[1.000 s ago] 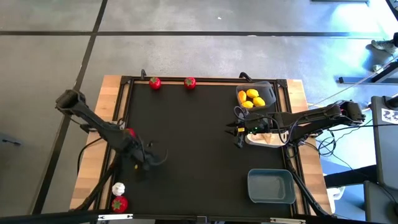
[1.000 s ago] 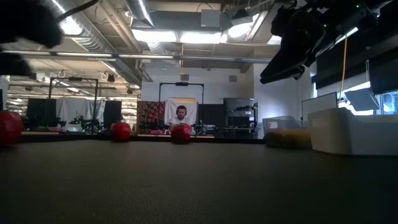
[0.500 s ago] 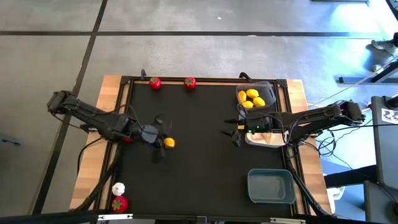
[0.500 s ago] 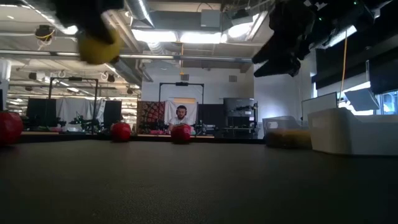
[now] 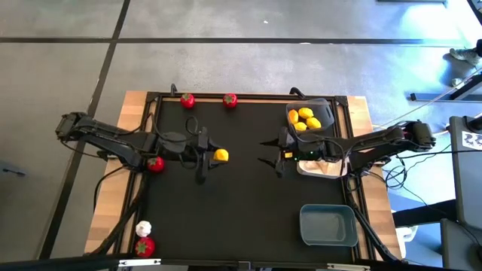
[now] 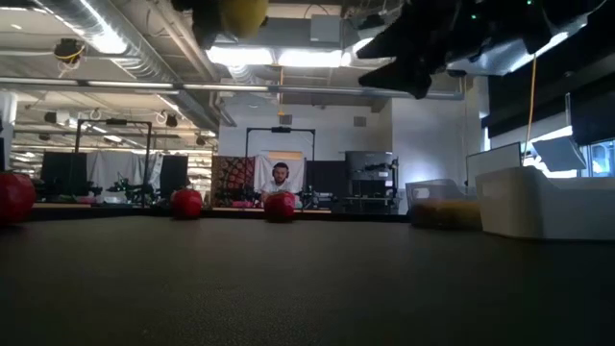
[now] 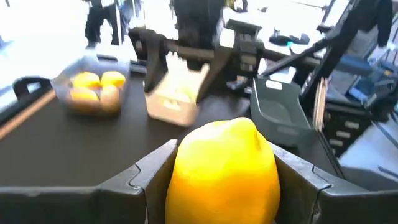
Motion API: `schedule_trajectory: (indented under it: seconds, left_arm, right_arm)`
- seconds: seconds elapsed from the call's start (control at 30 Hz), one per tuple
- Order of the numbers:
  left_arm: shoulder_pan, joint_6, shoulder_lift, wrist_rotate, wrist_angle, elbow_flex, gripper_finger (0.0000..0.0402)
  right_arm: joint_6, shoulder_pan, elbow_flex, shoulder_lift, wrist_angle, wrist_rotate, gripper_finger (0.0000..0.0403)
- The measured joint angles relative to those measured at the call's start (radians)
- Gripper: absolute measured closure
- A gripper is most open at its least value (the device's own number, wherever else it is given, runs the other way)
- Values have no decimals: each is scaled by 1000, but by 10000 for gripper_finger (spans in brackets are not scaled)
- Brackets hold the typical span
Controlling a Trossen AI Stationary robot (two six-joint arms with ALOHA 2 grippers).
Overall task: Sort produce into baskets
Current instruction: Put the lemon into the black bin
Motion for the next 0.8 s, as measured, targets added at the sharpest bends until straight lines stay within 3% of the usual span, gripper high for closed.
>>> schedule_trajectory:
  seconds: [0.37,0.8]
  left_arm:
    - [47,16,55,-5,194,-6,195]
    - [49,11,171,-6,406,-7,195]
  right_arm:
    - [11,0,-1,151,240,-4,102]
    - [29,9,0,296,524,-144,102]
